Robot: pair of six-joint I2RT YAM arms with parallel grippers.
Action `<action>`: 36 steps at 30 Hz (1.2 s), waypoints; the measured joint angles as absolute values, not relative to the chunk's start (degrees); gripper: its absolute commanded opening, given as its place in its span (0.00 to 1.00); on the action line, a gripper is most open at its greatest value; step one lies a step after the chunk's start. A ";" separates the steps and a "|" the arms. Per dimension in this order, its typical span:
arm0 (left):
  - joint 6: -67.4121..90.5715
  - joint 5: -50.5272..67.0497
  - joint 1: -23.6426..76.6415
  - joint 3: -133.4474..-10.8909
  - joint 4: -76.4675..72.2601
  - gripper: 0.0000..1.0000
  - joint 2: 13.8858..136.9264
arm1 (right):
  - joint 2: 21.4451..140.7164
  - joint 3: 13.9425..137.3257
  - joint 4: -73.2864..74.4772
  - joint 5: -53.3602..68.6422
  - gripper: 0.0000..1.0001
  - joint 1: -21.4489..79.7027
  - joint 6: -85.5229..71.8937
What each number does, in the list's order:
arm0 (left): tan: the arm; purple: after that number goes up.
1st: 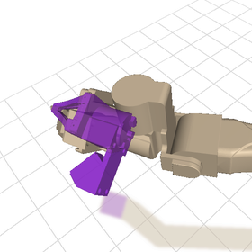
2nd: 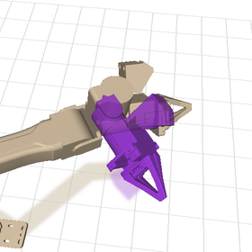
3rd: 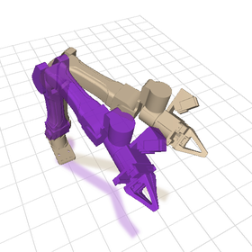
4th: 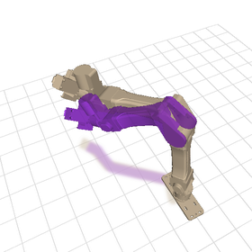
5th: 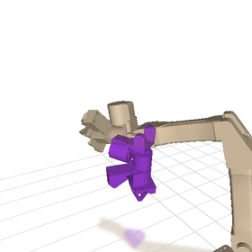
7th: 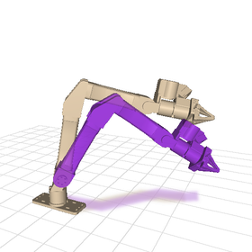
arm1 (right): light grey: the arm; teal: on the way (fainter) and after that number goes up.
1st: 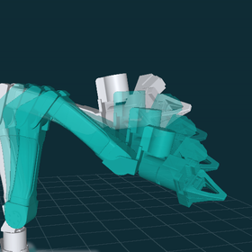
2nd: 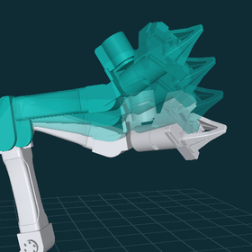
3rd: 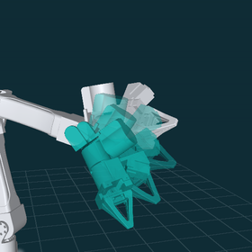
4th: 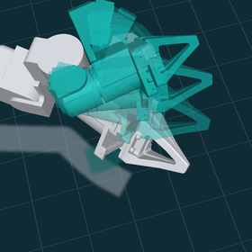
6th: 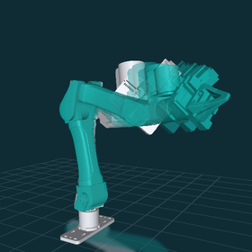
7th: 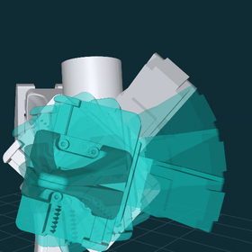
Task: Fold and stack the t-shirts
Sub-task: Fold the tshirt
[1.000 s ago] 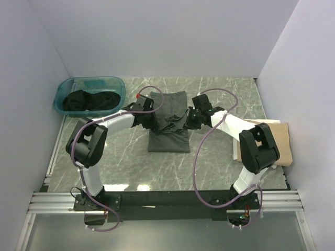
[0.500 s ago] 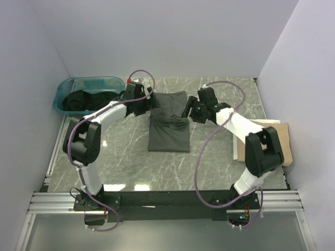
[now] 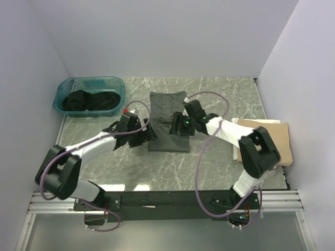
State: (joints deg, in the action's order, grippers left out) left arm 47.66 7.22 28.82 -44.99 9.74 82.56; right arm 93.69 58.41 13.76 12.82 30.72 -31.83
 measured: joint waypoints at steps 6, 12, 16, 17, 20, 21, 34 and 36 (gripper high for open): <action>49.82 4.78 29.34 -38.22 11.29 0.99 73.28 | 108.79 73.14 13.47 13.34 0.73 32.12 -29.45; 50.85 3.51 29.47 -35.09 11.60 0.99 69.91 | 121.23 89.58 16.27 10.15 0.73 32.05 -27.35; 50.92 3.16 29.47 -34.48 11.49 0.99 69.93 | 123.81 95.20 19.05 9.32 0.73 32.03 -26.24; 50.92 3.14 29.47 -34.48 11.25 0.99 70.04 | 123.52 95.48 19.40 9.10 0.73 32.03 -25.98; 50.81 3.11 29.47 -34.50 10.07 0.97 71.46 | 121.73 95.00 20.18 8.56 0.73 32.01 -25.63; 50.78 3.11 29.47 -34.57 9.69 0.96 72.42 | 120.57 93.89 20.14 8.36 0.73 32.01 -25.65; 50.30 5.02 29.61 -37.08 4.82 0.55 82.76 | 84.62 55.57 18.39 4.16 0.73 31.55 -31.97; 50.06 5.72 30.00 -37.45 4.62 0.47 84.03 | 82.17 50.48 18.26 4.25 0.72 31.31 -32.91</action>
